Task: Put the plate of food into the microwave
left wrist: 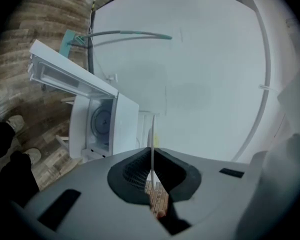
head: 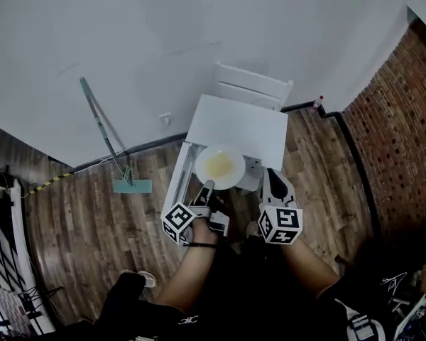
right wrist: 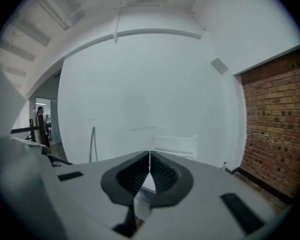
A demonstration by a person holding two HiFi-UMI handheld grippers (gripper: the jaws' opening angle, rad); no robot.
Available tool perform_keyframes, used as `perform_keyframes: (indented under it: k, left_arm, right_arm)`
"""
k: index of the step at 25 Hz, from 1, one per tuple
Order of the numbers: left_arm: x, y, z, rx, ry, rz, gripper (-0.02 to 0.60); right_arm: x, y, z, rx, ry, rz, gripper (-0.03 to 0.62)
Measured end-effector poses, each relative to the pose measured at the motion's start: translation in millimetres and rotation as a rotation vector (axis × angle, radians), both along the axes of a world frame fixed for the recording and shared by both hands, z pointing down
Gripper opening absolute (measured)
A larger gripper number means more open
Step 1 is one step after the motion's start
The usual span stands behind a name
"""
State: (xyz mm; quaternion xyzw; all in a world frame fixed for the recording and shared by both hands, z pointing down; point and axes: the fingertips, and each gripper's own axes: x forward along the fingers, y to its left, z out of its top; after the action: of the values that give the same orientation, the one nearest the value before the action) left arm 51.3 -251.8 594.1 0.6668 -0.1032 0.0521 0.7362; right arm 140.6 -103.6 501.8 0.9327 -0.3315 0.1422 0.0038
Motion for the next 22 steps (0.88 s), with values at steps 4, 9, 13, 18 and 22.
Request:
perform_keyframes:
  k: [4, 9, 13, 18, 22]
  left_arm:
    - [-8, -10, 36, 0.02, -0.004, -0.025, 0.015]
    - [2, -13, 102, 0.092, -0.009, -0.004, 0.014]
    - [7, -15, 161, 0.022, -0.005, -0.055, 0.014]
    - [25, -19, 239, 0.017, 0.051, -0.077, 0.014]
    - [52, -35, 302, 0.033, 0.012, -0.068, 0.014]
  right_arm:
    - [-8, -28, 27, -0.051, -0.012, -0.124, 0.014]
    - [-11, -59, 80, -0.105, -0.097, -0.262, 0.012]
    - [-13, -72, 129, -0.133, -0.183, -0.345, 0.012]
    - [-17, -78, 199, -0.138, -0.24, -0.408, 0.012]
    - [-4, -86, 255, -0.17, -0.27, -0.439, 0.012]
